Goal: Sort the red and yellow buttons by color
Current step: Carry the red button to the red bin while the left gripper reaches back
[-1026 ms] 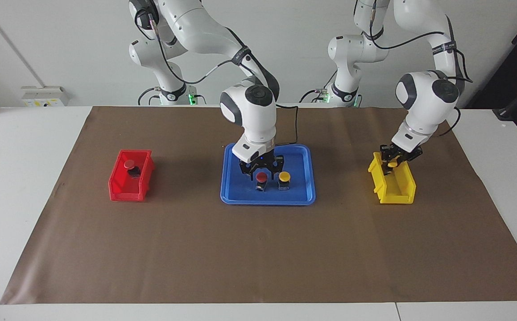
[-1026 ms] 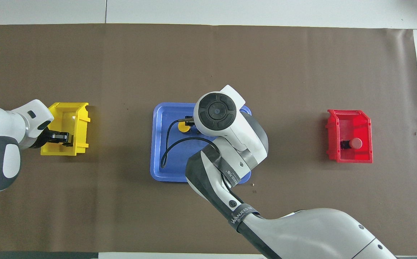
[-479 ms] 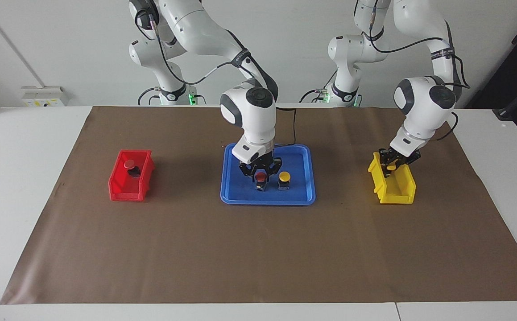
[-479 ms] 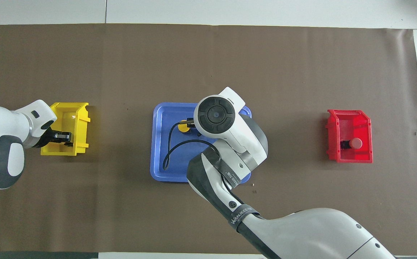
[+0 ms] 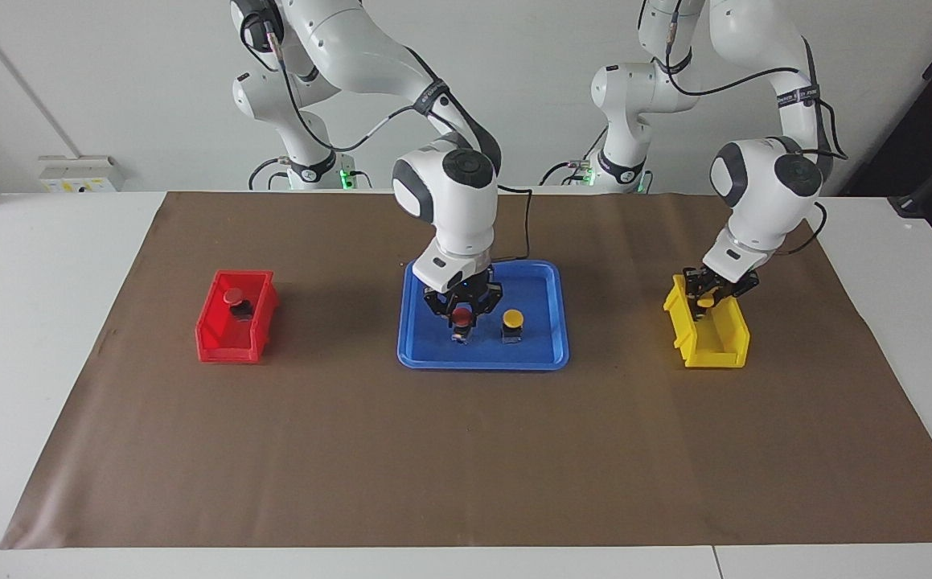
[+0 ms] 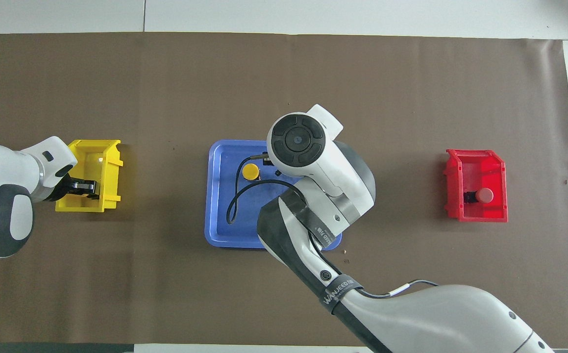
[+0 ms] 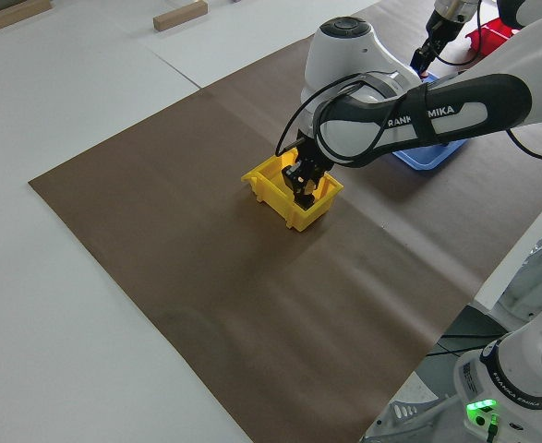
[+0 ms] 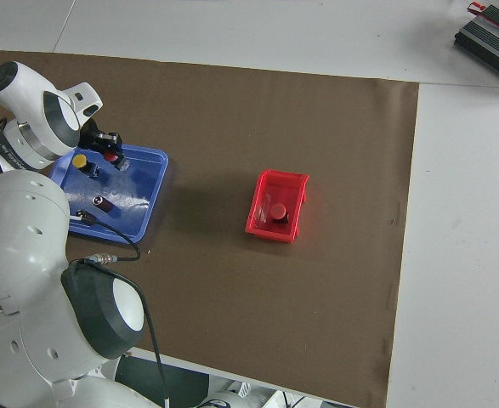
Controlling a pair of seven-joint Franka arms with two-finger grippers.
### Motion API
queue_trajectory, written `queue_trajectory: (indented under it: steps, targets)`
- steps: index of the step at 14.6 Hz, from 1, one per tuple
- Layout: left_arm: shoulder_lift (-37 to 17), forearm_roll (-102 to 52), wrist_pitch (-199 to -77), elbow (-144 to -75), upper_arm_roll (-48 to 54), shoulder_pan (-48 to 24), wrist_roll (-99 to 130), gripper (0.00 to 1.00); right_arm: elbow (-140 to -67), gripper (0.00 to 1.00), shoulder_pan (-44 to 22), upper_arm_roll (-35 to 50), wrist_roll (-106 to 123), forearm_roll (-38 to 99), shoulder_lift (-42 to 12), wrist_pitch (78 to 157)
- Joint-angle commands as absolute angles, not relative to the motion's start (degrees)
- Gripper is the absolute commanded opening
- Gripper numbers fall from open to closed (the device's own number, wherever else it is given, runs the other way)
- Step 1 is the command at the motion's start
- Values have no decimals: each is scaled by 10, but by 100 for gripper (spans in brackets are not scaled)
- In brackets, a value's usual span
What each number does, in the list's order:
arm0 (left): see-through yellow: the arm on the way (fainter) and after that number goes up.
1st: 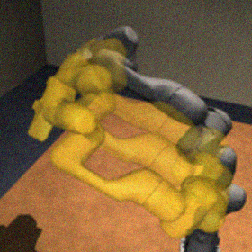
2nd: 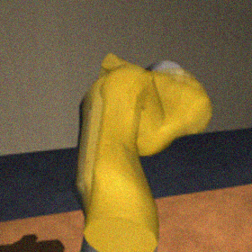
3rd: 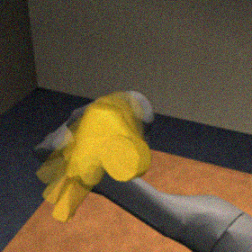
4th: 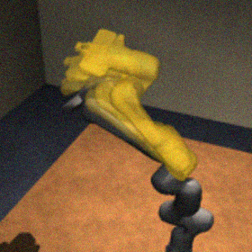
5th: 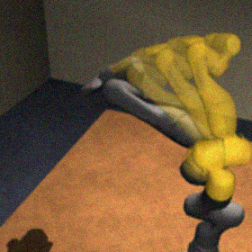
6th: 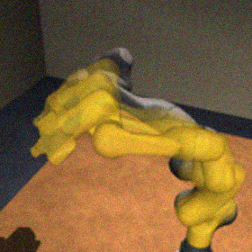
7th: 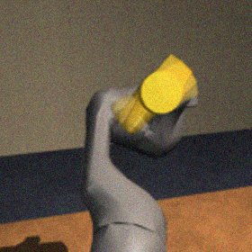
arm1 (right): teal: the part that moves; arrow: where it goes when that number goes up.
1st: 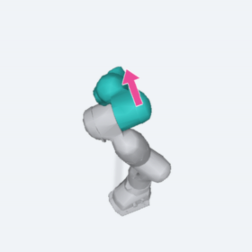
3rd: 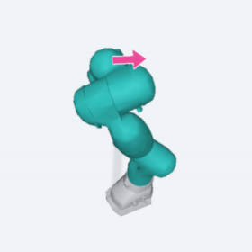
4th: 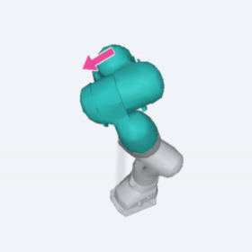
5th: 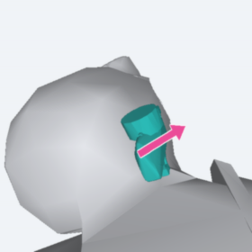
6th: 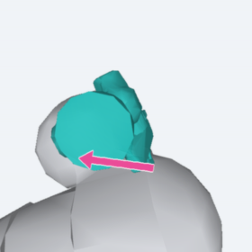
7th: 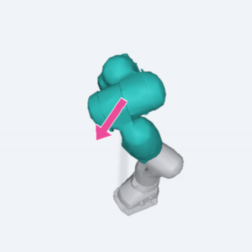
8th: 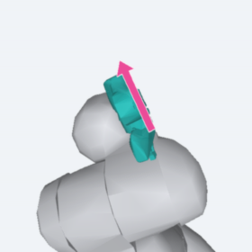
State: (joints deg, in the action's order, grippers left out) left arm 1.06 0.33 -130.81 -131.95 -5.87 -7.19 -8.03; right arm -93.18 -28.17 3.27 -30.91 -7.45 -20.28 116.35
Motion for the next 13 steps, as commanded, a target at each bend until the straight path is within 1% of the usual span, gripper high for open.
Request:
queue_trajectory:
  steps: [1,2,4,5,6,7,10,11,13]
  targets:
    - [13,12,-1298,-1285,-62,-78,-85,93,-993,10,-164,41,-147,-69,-94,1115]
    - [20,12,-1258,-1255,-59,-78,-85,94,-1017,10,-131,41,-89,-62,-71,1107]
    - [31,12,-1119,-1146,-53,-79,-77,94,-1059,10,-67,40,-13,-45,-34,1104]
    - [26,12,-1054,-1080,-47,-87,-57,94,-1067,10,-34,40,39,-43,-29,1107]
    - [19,12,-1015,-1035,-44,-110,-6,94,-1073,10,1,40,91,-33,-29,1120]
    - [5,12,-1015,-1021,-44,-144,52,94,-1086,10,30,40,123,-23,-28,1142]
    - [2,11,-1090,-1046,-41,-231,189,94,-1146,10,82,40,192,-19,-13,1210]
    - [-9,11,-1109,-1051,-42,-270,239,94,-1163,10,94,40,203,-19,-12,1228]
    - [-41,11,-1145,-1062,-42,-321,296,94,-1198,10,98,40,204,-17,-1,1257]
